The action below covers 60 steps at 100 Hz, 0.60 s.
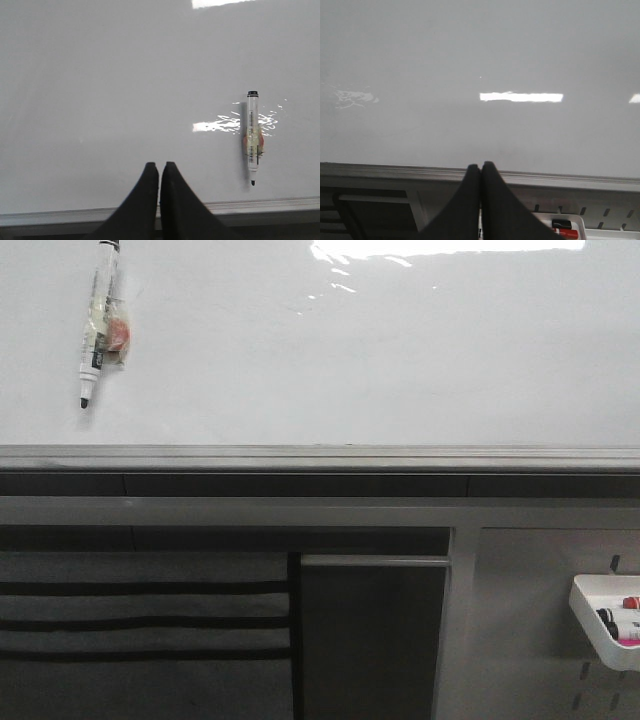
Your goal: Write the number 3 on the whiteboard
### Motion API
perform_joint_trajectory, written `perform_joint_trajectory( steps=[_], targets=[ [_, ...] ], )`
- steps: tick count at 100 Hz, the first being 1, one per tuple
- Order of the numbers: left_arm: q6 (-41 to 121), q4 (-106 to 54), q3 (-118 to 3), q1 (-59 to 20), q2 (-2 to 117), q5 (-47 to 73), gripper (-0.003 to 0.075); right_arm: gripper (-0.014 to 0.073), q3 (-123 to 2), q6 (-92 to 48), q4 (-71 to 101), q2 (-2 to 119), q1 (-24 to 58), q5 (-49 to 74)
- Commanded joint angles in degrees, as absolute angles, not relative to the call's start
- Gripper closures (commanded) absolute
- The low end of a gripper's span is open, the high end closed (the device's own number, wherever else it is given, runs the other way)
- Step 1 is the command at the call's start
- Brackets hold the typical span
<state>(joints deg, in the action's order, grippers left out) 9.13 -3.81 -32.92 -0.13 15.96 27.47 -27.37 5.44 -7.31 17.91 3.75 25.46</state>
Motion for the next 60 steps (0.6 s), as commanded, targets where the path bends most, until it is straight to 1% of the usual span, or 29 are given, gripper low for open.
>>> perform_joint_trajectory(
  steps=[1,16,20,23,30,33,34,35,37,38,42,45,49,52,60],
  targets=[
    [9.09,-4.63,-34.89,-0.55,17.02,22.1,0.0739,0.0668,-28.97,4.9,-7.19,18.95,3.36,21.63],
    [8.96,-4.58,-34.89,-0.55,17.02,21.88,0.0737,0.0662,-28.97,5.25,-6.94,18.95,3.36,21.6],
    [8.47,-4.58,-34.89,-0.55,17.02,21.88,0.0724,0.0634,-28.97,5.25,-6.94,18.95,3.36,21.35],
    [8.47,-4.58,-34.89,-0.55,17.02,21.88,0.0701,0.0598,-28.97,5.63,-6.94,18.95,3.36,21.24],
    [8.47,-4.58,-34.67,-0.55,17.02,21.88,0.0584,0.0449,-28.97,5.59,-6.94,18.95,3.36,21.21],
    [8.47,-4.58,-34.57,-0.55,17.02,21.88,0.0505,0.0357,-28.97,5.59,-6.94,18.95,3.36,21.21],
    [8.47,-4.58,-34.44,-0.55,17.02,21.88,0.0487,0.0339,-28.97,5.59,-6.94,18.95,3.36,21.21],
    [8.47,-4.58,-34.4,-0.55,17.02,21.98,0.0453,0.0302,-28.97,5.59,-6.94,18.95,3.36,21.21],
    [8.47,-4.58,-34.29,-0.55,17.02,21.98,0.0419,0.0267,-28.97,5.59,-6.94,18.95,3.36,21.21],
    [8.47,-4.58,-34.28,-0.55,17.02,21.98,0.0385,0.0234,-28.97,5.59,-6.94,18.95,3.36,21.21],
    [8.35,-5.03,-34.2,-0.55,17.02,21.98,0.0293,0.0147,-28.97,5.59,-6.94,18.95,3.36,21.21],
    [8.35,-5.37,-34.2,-0.55,17.02,21.98,0.0244,0.0102,-28.97,5.59,-6.94,18.95,3.36,21.21],
    [8.35,-5.8,-34.15,-0.55,17.02,21.98,0.0198,0.0056,-28.97,5.59,-6.94,18.95,3.36,21.21],
    [8.35,-5.8,-34.15,-0.55,17.02,21.98,0.0184,0.0039,-28.97,5.59,-6.94,18.95,3.36,21.21],
    [8.35,-5.8,-34.15,-0.55,17.02,21.98,0.0185,0.0031,-28.97,5.59,-6.94,18.95,3.36,21.33]
  ],
)
